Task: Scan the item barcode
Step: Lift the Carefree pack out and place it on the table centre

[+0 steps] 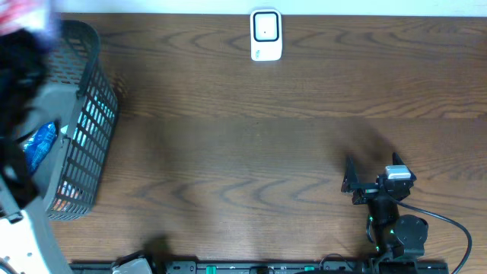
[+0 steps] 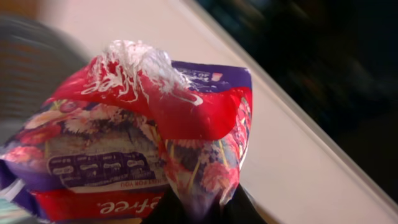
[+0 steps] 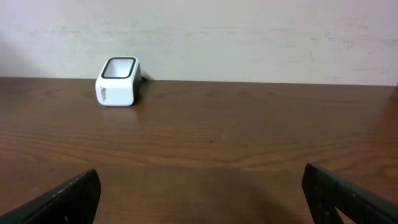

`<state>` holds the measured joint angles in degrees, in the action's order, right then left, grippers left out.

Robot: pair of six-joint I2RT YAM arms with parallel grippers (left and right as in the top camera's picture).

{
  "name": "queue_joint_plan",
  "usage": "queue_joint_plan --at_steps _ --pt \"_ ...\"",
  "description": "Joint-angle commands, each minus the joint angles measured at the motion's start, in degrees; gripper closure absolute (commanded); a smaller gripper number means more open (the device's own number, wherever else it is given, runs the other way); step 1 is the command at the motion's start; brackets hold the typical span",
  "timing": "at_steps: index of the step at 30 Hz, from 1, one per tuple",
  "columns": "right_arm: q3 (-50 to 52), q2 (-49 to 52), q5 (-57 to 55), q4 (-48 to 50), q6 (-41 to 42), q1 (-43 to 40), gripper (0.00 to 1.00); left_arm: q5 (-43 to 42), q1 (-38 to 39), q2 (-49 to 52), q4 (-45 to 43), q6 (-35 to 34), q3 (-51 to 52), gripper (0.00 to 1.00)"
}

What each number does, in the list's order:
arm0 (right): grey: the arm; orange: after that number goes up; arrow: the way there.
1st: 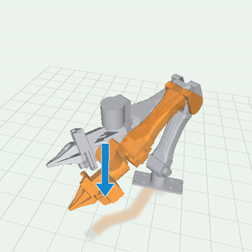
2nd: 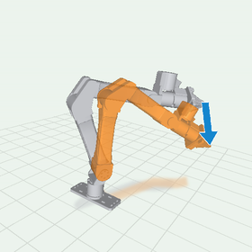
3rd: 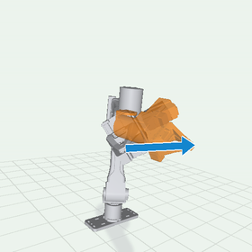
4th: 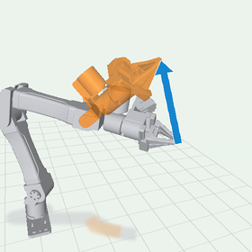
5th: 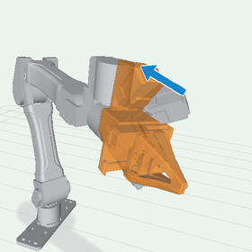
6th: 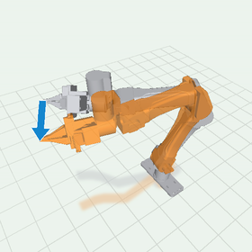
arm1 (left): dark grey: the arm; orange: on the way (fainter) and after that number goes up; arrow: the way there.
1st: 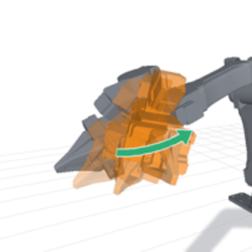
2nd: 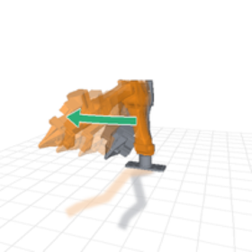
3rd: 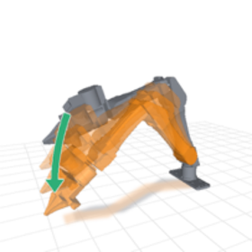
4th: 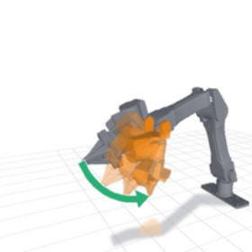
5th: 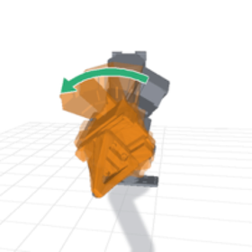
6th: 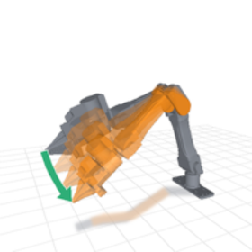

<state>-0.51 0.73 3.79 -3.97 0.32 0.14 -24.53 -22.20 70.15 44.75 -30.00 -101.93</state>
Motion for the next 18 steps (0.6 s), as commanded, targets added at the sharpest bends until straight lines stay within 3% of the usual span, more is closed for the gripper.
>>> queue_joint_plan --at_steps 1,2,4,8,13,18 --pt "0.17 -0.20 -0.26 -0.09 -0.81 0.33 0.01 -1.66 17.62 0.90 -1.14 5.01 -0.22 0.93" --pt "0.17 -0.17 -0.28 -0.09 -0.81 0.33 0.01 2.54 25.11 2.25 -0.96 9.14 -0.20 0.93" --pt "0.17 -0.20 -0.28 -0.11 -0.81 0.33 0.01 9.16 32.35 4.24 -0.90 12.76 -0.20 0.93" --pt "0.17 -0.20 -0.28 -0.09 -0.81 0.33 0.01 21.66 42.27 9.75 -0.74 13.92 -0.20 0.93" --pt "0.17 -0.20 -0.28 -0.09 -0.81 0.33 0.01 24.15 49.42 20.26 -0.79 13.40 -0.20 0.93" --pt "0.17 -0.20 -0.28 -0.09 -0.81 0.33 0.01 24.17 53.59 31.89 -1.60 6.62 -0.20 0.93"
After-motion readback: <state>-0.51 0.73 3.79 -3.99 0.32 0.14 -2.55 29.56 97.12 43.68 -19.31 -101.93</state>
